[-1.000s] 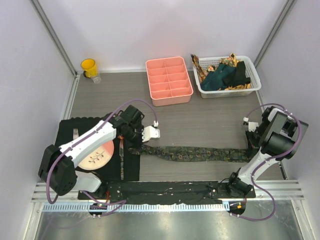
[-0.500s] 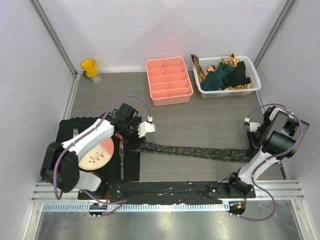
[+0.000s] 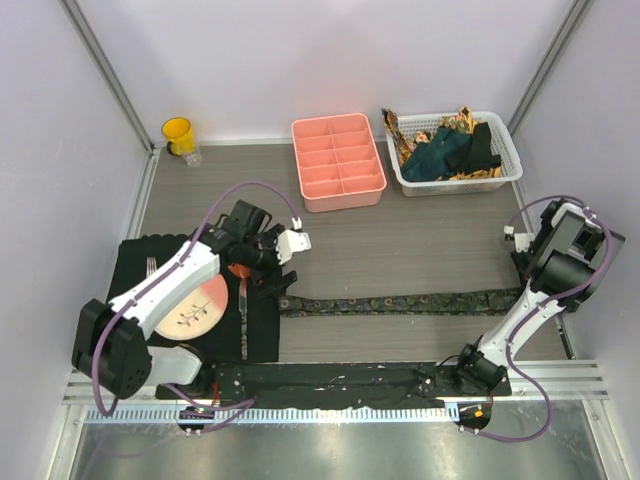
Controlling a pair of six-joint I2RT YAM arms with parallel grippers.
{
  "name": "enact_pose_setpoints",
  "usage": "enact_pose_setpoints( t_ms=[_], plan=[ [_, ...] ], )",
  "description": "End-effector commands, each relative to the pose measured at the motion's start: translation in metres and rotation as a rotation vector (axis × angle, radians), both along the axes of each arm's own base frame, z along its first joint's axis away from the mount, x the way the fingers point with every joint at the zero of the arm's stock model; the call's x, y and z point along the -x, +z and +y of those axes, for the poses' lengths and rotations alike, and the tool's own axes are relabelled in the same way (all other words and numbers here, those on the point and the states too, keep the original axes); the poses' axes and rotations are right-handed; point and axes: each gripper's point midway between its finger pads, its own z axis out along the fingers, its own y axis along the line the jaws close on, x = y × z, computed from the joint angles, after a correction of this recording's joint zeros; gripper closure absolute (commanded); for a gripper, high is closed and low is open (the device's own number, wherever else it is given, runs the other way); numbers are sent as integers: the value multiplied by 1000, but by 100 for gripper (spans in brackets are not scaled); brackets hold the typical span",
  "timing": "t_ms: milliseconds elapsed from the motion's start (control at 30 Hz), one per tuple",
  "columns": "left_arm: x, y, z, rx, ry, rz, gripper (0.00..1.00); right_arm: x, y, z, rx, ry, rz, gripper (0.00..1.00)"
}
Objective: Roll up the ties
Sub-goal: Flatten out the tie at the center of the board.
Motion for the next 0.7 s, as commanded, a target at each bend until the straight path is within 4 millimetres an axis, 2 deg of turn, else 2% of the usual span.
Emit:
enact_pose_setpoints(
  t_ms=[0,167,200,233,333,433,467,567,600,667],
  plan=[
    [-29,49,-22,149,51,-175,0,-73,-28,-67,185,47,-226,99],
    [-45,71,-25,228,166,-246,0,-89,-36,-89,223,44,-234,99],
    [-50,83,-29,273,180,-289,0,-89,-36,-93,231,42,-231,99],
    [-51,86,-30,290,191,-294,0,-94,-33,-100,248,38,-243,99],
    [-47,79,-30,296,248,-227,0,-102,-29,-119,280,22,-263,99],
    [-37,63,-30,218,166,-143,0,-110,-19,-139,324,12,-290,99],
    [-35,65,-29,196,159,-118,0,-112,-17,-144,334,7,-297,99],
    [-44,60,-30,170,191,-104,0,-115,-7,-155,363,13,-309,98],
    [-45,63,-33,184,172,-116,0,-115,-5,-155,362,22,-308,93],
    [-41,69,-42,246,125,-147,0,-113,4,-148,340,30,-320,76]
  ],
)
